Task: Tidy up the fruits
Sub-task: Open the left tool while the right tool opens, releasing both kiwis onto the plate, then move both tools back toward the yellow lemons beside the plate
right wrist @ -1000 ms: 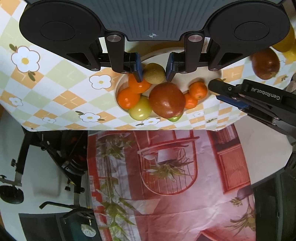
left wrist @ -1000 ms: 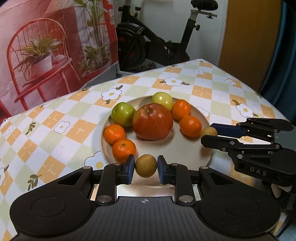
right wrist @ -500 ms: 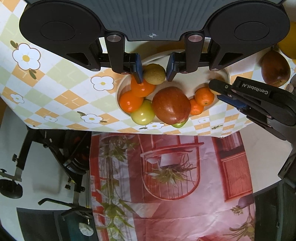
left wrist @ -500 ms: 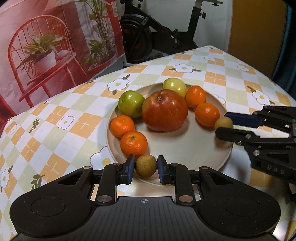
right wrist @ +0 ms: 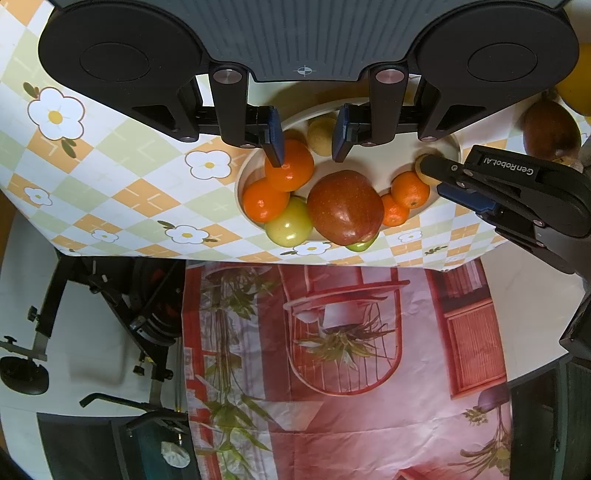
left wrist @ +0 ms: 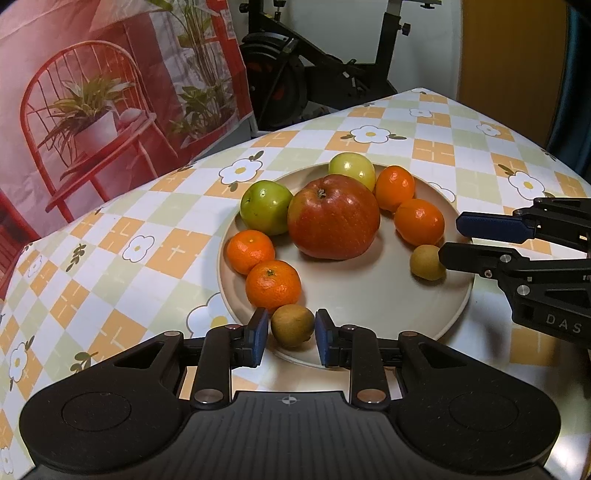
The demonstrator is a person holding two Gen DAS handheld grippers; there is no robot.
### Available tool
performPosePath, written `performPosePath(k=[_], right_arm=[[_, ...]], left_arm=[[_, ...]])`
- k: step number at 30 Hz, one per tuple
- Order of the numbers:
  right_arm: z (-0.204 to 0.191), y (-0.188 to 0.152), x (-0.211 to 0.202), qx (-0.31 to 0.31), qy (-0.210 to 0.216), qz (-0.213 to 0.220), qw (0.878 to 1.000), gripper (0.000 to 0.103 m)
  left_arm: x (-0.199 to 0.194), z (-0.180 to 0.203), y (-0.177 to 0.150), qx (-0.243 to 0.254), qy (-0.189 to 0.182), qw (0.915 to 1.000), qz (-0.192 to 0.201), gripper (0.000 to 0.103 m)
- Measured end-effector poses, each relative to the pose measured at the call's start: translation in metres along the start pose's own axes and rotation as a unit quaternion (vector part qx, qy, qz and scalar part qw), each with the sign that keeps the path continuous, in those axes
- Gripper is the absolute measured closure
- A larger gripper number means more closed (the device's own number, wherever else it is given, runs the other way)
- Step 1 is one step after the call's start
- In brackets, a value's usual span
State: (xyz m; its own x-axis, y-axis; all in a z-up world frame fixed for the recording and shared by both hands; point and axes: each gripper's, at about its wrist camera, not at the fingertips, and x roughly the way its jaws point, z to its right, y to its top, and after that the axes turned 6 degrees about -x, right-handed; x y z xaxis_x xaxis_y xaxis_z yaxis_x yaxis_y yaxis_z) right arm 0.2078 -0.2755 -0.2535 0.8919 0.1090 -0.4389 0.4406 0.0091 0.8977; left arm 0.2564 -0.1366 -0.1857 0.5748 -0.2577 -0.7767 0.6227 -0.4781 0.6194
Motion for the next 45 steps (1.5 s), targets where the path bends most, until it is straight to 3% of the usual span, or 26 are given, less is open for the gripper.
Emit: performPosePath(k=[8,9,10,18,26,45], right_arm=[[0.000,0.000,0.000,0.001,0.000,0.002,1.000,0.074],[0.000,0.000,-0.001,0.003,-0.003,0.004,1.000,0.063],[0.000,0.000,-0.001,0.006,-0.009,0.002,1.000,0.056],[0.007,-0.002,-0.009,0.027,-0.005,0.022,0.999,0.057],[0.000,0.001,-0.023,0.032,0.012,0.024,0.999,0.057],[-0.101,0.008,-0.057,-0.032,0.141,-0.033,0.989,0.052]], left_arm=[[-0.003,0.002,0.001,-0.007,0.002,1.0000,0.005,0.049],[-0.004,0.000,0.001,-0.012,0.002,0.9999,0.007,0.048],[-0.005,-0.002,0.001,-0.019,0.001,0.9998,0.008,0.048],[-0.040,-0.027,0.000,-0.073,-0.019,0.9966,0.033,0.048],[-0.087,-0.059,-0.020,-0.136,-0.026,0.9890,0.051,0.048],[-0.137,-0.094,-0.104,-0.215,-0.001,0.9738,0.075,0.047]])
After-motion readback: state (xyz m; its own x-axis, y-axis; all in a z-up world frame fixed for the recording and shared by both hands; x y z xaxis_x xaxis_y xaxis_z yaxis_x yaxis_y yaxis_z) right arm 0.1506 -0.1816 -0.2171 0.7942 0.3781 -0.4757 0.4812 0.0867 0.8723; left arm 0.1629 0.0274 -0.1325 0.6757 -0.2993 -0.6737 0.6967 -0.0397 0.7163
